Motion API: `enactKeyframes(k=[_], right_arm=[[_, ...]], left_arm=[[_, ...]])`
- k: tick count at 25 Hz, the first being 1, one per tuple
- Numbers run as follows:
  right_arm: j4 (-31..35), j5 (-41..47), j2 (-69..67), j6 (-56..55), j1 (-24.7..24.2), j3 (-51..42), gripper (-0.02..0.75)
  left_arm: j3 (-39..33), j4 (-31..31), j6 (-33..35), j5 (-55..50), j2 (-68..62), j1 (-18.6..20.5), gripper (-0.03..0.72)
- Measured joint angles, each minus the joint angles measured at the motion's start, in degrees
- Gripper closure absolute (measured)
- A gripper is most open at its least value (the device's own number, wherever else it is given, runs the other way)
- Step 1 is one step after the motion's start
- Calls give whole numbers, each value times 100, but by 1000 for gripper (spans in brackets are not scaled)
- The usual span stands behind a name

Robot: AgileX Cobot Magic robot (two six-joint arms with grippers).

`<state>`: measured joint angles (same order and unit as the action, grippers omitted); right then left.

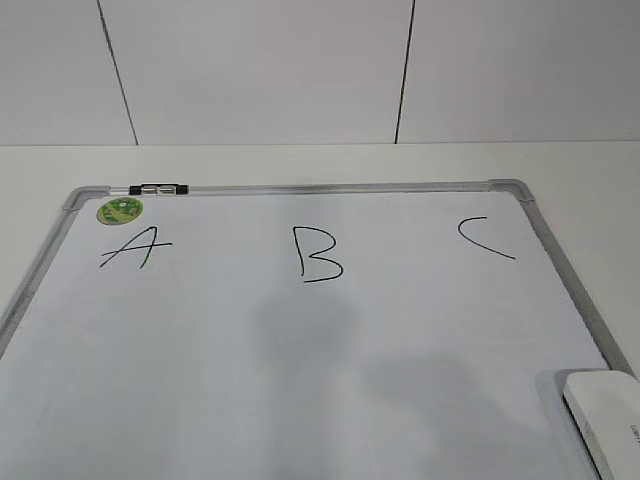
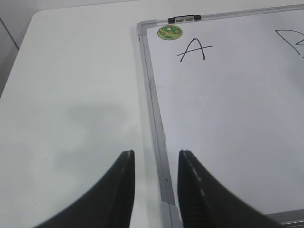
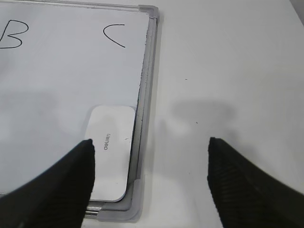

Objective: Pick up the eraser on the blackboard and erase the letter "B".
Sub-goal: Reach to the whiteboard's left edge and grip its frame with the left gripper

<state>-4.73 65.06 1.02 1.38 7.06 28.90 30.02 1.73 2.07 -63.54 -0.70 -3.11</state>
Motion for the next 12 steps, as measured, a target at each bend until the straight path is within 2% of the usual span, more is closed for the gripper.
enactKeyframes(k=[5, 12], right_arm=[[-22, -45, -89, -51, 0, 45, 166], [44, -78, -898, -138, 0, 45, 166]], left_arm=[[0, 0, 0, 0, 0, 0, 453], [0, 0, 0, 0, 0, 0, 453]])
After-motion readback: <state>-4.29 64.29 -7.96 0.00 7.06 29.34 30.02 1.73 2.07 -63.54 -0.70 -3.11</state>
